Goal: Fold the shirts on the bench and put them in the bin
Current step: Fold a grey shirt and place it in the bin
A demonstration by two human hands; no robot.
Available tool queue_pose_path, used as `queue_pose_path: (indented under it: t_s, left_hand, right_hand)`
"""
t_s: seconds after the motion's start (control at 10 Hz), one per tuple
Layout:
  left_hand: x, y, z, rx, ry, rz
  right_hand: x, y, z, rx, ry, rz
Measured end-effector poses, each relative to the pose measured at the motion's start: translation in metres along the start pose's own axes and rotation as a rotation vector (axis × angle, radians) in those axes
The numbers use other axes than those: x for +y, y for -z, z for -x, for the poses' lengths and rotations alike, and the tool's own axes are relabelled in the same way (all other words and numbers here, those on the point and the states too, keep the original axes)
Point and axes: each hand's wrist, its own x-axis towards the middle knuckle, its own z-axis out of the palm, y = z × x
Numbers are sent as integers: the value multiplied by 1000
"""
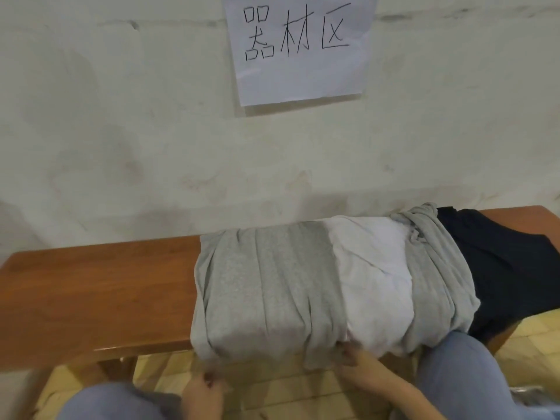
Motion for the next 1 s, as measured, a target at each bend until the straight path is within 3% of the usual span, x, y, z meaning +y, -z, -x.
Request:
queue_pose_path:
  t_s: [0.1, 0.2, 0.4, 0.5, 0.6, 0.7, 0.8, 0.9, 1.0]
  left_hand:
    - [2, -4, -16, -43, 140, 274]
    - [12, 0, -29, -69, 100, 297]
    - [-5, 13, -37, 134, 262, 230]
    - [-22, 25, -32, 145, 349, 123]
    - [-17, 45, -21, 149, 329, 229]
    - [6, 66, -12, 166, 158, 408]
    - [51, 84, -5, 14, -6, 597]
    - [100, 101, 4, -229, -34, 1000]
    - [130, 107, -12, -423, -62, 1303]
  right_hand:
    - [-2, -11, -20, 147, -48, -149]
    - [-9, -22, -21, 262, -99, -458]
    - [17, -34, -19, 339, -45, -491]
    - [20, -26, 6, 306, -52, -422]
    - [19, -4, 28, 460, -117, -334]
    - [1, 29, 52, 625, 21, -402]
    - [-34, 65, 63, 583, 191, -718]
    - [-60, 100, 57, 234, 232, -1327]
    - [-67, 119, 37, 182, 263, -1334]
